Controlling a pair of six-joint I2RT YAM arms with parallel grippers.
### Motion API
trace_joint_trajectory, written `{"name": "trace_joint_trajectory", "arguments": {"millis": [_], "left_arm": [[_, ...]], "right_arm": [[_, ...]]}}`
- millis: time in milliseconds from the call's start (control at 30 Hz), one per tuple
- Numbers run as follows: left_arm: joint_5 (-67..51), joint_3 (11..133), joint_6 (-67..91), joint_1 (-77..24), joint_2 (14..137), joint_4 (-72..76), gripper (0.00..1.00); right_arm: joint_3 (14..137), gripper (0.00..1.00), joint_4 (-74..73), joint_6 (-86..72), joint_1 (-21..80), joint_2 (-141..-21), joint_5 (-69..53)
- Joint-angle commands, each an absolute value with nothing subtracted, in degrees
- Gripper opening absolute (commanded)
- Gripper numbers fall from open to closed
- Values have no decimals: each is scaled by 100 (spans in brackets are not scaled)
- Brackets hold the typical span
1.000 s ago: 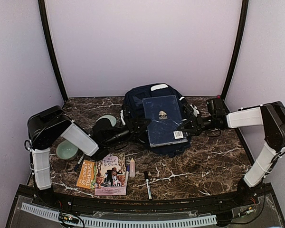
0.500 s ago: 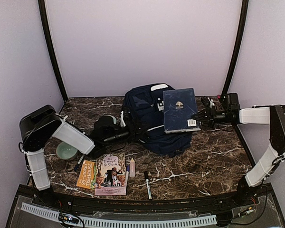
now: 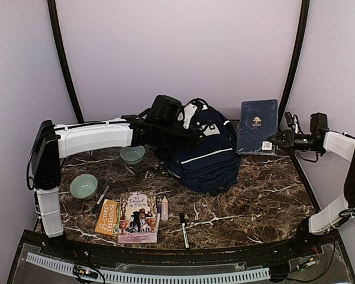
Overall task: Pack the student bag
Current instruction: Grab the largest pocket of the student bag.
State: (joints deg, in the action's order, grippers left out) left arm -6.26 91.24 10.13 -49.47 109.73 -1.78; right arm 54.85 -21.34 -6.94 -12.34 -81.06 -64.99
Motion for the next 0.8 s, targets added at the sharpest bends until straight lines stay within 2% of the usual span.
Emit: {"name": "trace_joint_trajectory", "arguments": {"millis": [0,267,600,700,767], "left_arm": [[-99,10042,-838,-5252,11739,-2061,56],[-207,11146,-1041,-5365,12807,-2300,57],[-65,11576,-1280,-5452,13436,-2335,59],[201,11599,-1343,-5511,13436,-2173,51],[254,11674,-1402,-5575,13417,-2166,41]], "right_arm": [[5230,0,-1910,143,-1584,-7709,-6538],[4810,0,-1332,-96,-1784,-7629,-6751],[4598,0,-1195,0,-1837,-7480,-6718],[4596,0,-1180,0,-1845,-7526,-6722],[4601,0,-1184,0,-1846,-7574,-6739]]}}
